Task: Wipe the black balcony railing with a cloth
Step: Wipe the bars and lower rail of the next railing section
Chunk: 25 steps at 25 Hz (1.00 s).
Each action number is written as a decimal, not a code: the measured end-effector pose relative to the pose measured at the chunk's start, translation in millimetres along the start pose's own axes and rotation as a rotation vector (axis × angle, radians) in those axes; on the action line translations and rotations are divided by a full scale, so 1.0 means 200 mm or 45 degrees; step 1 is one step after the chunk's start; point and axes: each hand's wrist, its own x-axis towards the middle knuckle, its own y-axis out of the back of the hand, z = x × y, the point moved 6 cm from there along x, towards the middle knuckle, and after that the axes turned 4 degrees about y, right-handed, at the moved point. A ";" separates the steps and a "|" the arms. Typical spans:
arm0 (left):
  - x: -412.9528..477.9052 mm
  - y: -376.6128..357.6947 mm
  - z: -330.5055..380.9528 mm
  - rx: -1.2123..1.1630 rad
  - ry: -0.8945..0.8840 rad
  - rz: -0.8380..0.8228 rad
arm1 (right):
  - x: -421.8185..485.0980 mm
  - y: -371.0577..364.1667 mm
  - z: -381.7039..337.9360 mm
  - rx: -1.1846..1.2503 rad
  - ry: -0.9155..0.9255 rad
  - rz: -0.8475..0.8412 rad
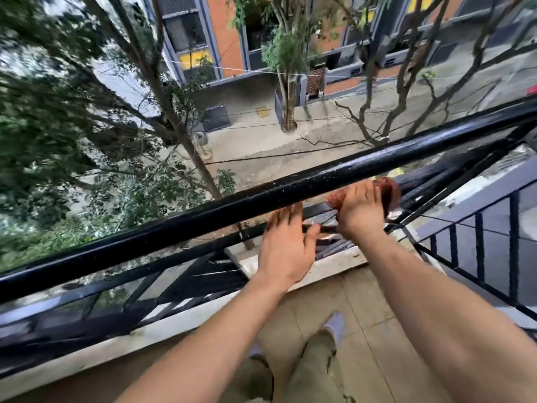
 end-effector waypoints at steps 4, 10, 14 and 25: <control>-0.25 0.04 -0.27 -0.342 0.047 0.331 | -0.36 0.19 -0.68 0.146 0.302 0.148; -0.28 -0.03 -0.60 -0.431 0.510 0.206 | -0.62 0.10 -0.89 0.602 0.522 0.304; -0.28 -0.24 -0.61 -0.592 0.708 -0.076 | -0.85 -0.11 -0.78 1.412 -0.322 0.071; -0.17 -0.52 -0.64 -1.778 1.423 0.015 | -0.47 -0.29 -0.87 1.732 -0.233 -0.474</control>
